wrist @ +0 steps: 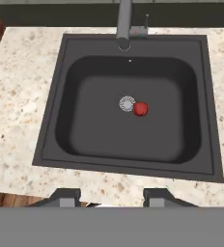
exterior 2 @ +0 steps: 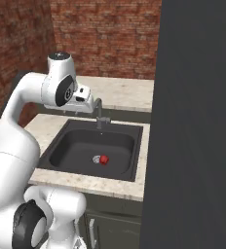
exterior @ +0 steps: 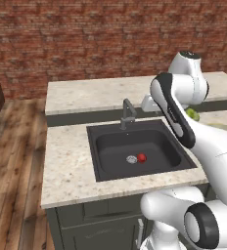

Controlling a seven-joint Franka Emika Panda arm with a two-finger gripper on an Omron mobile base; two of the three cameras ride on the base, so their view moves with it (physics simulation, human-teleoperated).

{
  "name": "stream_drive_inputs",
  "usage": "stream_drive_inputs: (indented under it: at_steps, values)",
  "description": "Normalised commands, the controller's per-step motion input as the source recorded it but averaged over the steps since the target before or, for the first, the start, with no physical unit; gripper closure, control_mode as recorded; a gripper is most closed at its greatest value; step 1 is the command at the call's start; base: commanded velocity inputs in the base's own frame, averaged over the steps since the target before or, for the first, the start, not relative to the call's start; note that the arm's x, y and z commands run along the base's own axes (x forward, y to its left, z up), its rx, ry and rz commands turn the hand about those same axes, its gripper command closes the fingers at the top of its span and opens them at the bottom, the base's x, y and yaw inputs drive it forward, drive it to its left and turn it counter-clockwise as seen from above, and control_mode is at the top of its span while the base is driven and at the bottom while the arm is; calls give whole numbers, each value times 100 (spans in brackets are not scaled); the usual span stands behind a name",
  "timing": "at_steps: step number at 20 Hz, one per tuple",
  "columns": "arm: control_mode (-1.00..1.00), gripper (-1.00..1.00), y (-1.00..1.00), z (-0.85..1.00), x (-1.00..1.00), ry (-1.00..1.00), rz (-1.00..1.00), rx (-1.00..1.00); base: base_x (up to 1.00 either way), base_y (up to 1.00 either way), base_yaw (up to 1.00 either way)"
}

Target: Pick the bell pepper from the sink and place it in the bowl. Then pick the bowl and place it in the microwave. Then close the microwave door and press the start button.

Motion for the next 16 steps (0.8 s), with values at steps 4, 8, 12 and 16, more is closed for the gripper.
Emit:
stream_drive_inputs:
  at_steps: [4, 8, 12, 16]
  values:
    - [-100, -100, -25, -20, -13, -2, 0, 2, 0, 0, 0]
    - [-100, -100, -67, -54, -67, -19, 9, 6, 0, 0, 0]
    - [-100, -100, -45, -85, -47, -16, 32, 5, 0, 0, 0]
    - [-100, -100, -5, -90, 8, -14, 55, 1, 0, 0, 0]
